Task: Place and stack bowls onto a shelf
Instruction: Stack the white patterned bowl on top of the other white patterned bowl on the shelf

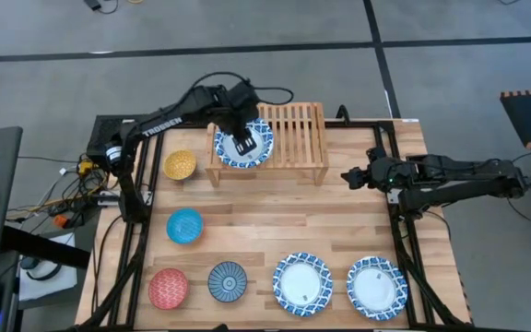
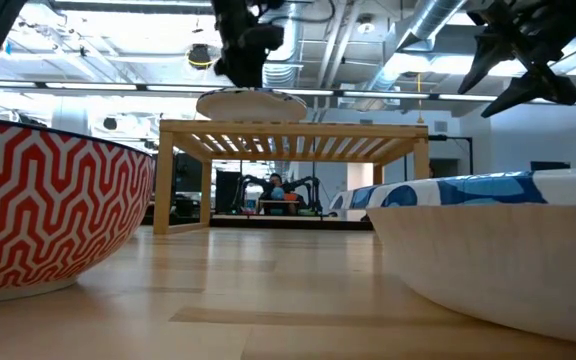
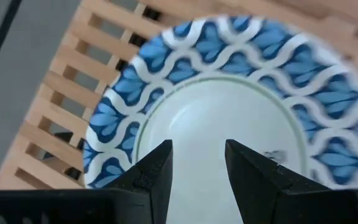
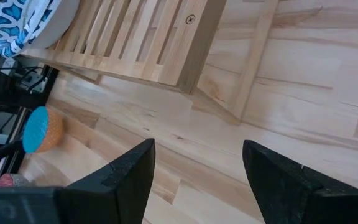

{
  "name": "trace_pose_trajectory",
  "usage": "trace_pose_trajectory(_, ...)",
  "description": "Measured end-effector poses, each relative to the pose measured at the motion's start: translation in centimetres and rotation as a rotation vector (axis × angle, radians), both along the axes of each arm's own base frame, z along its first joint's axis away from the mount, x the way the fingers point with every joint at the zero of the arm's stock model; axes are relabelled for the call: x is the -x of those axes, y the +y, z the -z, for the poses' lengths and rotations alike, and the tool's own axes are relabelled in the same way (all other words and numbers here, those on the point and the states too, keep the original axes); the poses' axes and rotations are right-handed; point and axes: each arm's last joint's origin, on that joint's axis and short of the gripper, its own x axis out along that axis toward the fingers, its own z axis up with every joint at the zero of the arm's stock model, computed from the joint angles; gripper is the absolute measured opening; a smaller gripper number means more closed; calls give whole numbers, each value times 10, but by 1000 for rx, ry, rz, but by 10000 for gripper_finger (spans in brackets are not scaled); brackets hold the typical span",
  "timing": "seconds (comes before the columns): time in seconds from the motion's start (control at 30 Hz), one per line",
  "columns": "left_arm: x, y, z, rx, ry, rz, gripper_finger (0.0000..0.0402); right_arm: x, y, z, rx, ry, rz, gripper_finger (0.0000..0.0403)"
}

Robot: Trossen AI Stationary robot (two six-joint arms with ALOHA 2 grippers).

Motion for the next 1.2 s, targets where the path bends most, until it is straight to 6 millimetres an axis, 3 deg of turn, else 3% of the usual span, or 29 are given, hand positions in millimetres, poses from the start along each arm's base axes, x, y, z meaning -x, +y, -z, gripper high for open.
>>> trace_pose_trajectory(0.27,3,11,44,71,78,-26,133,0,1,0,-5,1,-8,269)
trace_pose_trajectory(0.77,24,48,43,39,84,-95,133,0,1,0,-18,0,-21,269)
trace_pose_trajectory(0.87,27,45,29,47,64,-119,133,-2,4,2,-54,25,-115,269)
trace_pose_trajectory(1.07,37,23,-39,-70,-139,-82,133,-12,27,11,-175,135,-557,269)
trace_pose_trajectory(1.2,49,5,-73,-81,-305,-30,133,-18,51,21,-253,234,-775,269)
